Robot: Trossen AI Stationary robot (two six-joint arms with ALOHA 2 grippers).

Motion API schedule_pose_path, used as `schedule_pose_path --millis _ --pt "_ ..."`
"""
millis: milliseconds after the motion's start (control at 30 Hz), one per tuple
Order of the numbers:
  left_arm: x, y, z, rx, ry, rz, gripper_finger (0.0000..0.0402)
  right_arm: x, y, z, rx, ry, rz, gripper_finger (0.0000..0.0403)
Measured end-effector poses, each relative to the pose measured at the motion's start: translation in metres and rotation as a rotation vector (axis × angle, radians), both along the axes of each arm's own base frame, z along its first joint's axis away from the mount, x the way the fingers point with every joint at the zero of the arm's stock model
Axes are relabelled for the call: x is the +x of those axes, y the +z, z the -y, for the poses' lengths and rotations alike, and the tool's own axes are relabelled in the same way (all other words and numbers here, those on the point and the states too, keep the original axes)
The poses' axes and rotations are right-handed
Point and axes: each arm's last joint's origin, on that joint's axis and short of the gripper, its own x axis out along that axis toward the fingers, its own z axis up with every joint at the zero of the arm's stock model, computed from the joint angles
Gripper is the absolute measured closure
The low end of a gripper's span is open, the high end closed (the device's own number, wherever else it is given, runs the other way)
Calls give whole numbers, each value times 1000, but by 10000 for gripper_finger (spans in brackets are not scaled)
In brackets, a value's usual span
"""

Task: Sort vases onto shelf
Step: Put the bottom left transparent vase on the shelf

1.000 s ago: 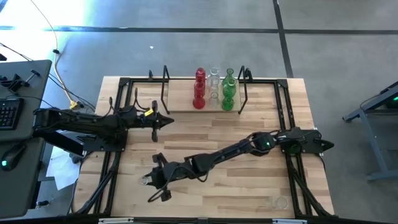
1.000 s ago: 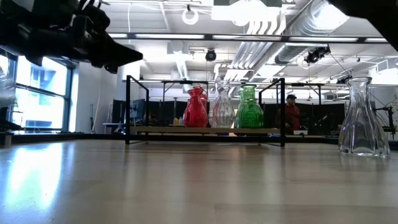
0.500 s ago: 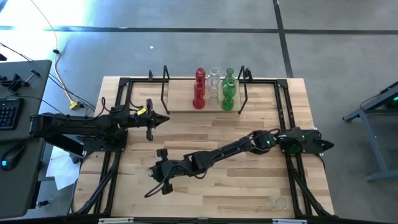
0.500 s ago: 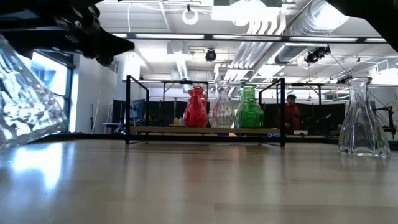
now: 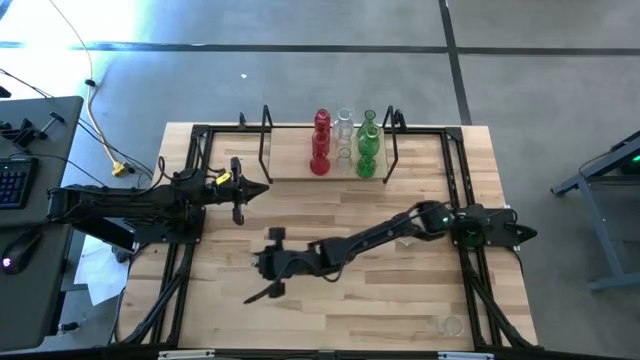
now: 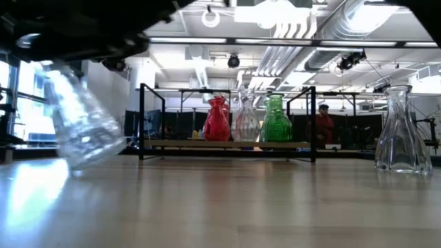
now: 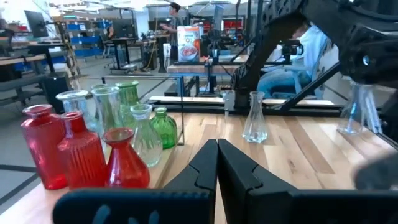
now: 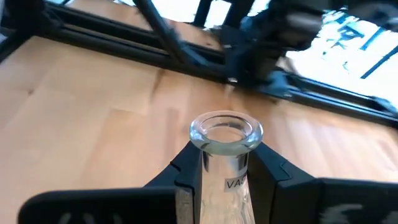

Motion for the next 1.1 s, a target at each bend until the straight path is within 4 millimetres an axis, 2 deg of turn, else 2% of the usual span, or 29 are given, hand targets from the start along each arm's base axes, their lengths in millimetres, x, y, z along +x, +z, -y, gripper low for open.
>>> schedule_pose_path --millis 100,200,300,400,633,733,867,1100 --pt "-1 0 -1 7 27 -1 401 -24 6 14 0 -46 52 344" --pt "-1 1 -1 11 37 5 401 -50 9 38 49 -86 167 344" --pt "-1 2 -1 14 40 13 401 -72 -4 62 90 -127 255 345" --pt "-2 2 -2 19 63 14 401 -85 -21 87 106 -173 301 345" --pt "-2 3 -2 22 74 22 401 -92 -36 134 163 -231 296 345" --pt "-2 3 -1 32 58 23 401 -91 -36 147 163 -221 292 344" --pt "-1 3 2 106 -48 16 401 -91 -38 166 196 -212 275 329" --pt "-1 4 2 92 -55 24 401 -93 -38 191 213 -218 268 321"
